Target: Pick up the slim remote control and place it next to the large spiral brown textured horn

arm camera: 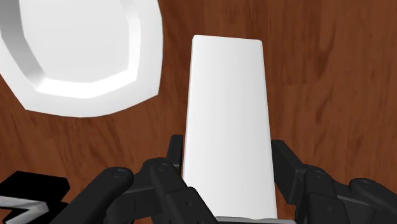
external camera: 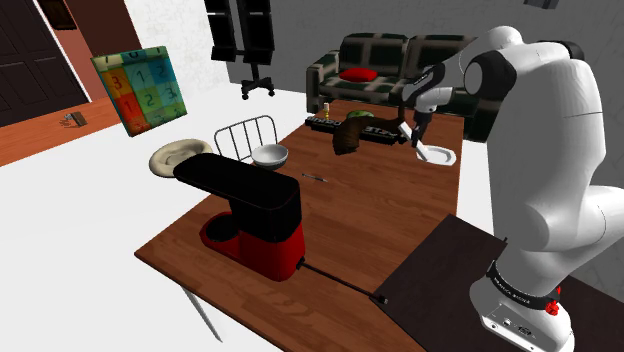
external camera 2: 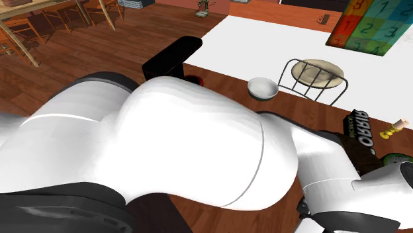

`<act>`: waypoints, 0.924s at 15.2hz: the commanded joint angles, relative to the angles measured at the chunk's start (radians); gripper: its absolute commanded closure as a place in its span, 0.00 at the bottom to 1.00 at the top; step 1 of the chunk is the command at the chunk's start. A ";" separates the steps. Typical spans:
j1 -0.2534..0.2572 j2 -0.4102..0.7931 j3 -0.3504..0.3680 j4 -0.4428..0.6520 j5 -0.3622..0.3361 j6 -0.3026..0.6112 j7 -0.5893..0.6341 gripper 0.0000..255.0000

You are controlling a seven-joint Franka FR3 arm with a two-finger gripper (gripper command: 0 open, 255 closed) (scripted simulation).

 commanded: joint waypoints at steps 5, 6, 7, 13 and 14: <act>-0.006 0.050 0.008 -0.004 0.011 0.055 -0.006 1.00; -0.007 0.058 0.009 -0.006 0.013 0.064 -0.007 1.00; -0.008 0.066 0.011 -0.007 0.015 0.073 -0.008 1.00; -0.014 0.118 0.020 -0.007 0.026 0.125 -0.014 1.00; -0.015 0.128 0.021 -0.006 0.027 0.133 -0.015 1.00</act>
